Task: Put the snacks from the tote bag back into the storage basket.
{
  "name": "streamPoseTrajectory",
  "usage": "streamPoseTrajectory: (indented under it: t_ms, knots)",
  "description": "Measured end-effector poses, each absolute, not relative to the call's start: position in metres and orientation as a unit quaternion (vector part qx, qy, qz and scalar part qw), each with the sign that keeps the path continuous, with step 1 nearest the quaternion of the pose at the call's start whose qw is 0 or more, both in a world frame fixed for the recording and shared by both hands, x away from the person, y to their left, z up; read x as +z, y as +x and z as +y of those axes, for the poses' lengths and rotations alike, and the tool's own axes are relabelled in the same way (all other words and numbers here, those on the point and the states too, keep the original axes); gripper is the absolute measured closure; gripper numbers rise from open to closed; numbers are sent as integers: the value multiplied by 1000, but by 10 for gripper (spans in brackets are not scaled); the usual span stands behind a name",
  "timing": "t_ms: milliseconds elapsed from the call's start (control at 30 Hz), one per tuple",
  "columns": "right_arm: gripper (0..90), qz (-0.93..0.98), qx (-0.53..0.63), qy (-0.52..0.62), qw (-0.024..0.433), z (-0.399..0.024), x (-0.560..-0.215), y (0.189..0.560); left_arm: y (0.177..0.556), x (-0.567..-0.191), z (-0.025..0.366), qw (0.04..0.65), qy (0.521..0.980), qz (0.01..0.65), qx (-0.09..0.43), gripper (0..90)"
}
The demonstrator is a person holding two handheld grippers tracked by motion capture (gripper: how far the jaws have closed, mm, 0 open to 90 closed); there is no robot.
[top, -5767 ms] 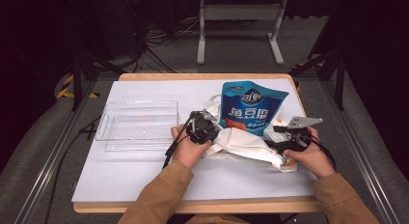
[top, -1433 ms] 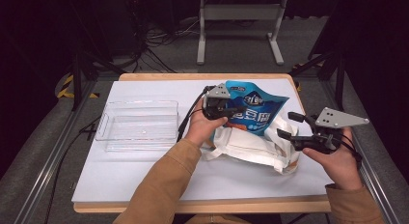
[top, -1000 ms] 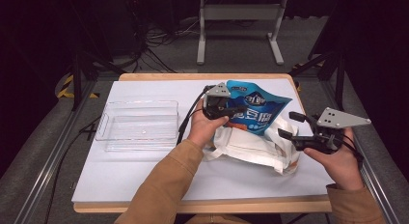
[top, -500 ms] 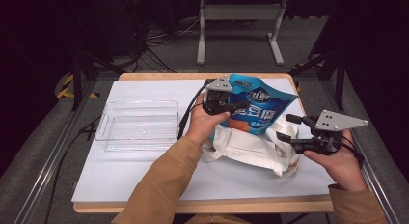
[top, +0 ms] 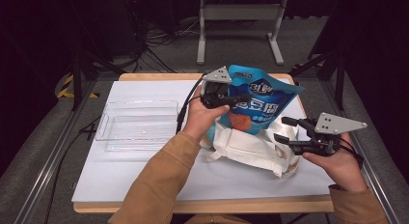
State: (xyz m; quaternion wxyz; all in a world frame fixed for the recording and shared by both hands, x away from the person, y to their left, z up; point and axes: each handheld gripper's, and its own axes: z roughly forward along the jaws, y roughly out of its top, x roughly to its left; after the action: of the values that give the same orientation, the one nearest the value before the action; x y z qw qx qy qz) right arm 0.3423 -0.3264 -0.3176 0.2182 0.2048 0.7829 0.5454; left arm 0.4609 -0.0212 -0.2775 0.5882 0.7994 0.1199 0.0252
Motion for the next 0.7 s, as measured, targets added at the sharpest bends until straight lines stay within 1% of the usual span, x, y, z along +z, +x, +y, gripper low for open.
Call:
streamPoseTrajectory:
  t_ms: [67, 200, 267, 400, 567, 700]
  knots:
    - [417, 787, 541, 207, 215, -327, -319, 343, 460, -273, -20, 590, 798, 120, 24, 896]
    - [419, 791, 535, 210, 209, -326, -320, 343, 460, -265, -16, 595, 794, 122, 23, 896]
    - [416, 791, 536, 207, 208, -326, -320, 343, 461, -261, -13, 598, 792, 122, 23, 896]
    - [383, 790, 536, 209, 213, -327, -321, 345, 458, -247, -2, 607, 786, 116, 19, 896]
    - [386, 788, 541, 219, 196, -324, -323, 346, 454, -233, 10, 613, 780, 119, 27, 896]
    - [380, 787, 542, 217, 200, -323, -323, 346, 452, -226, 23, 615, 778, 125, 36, 895]
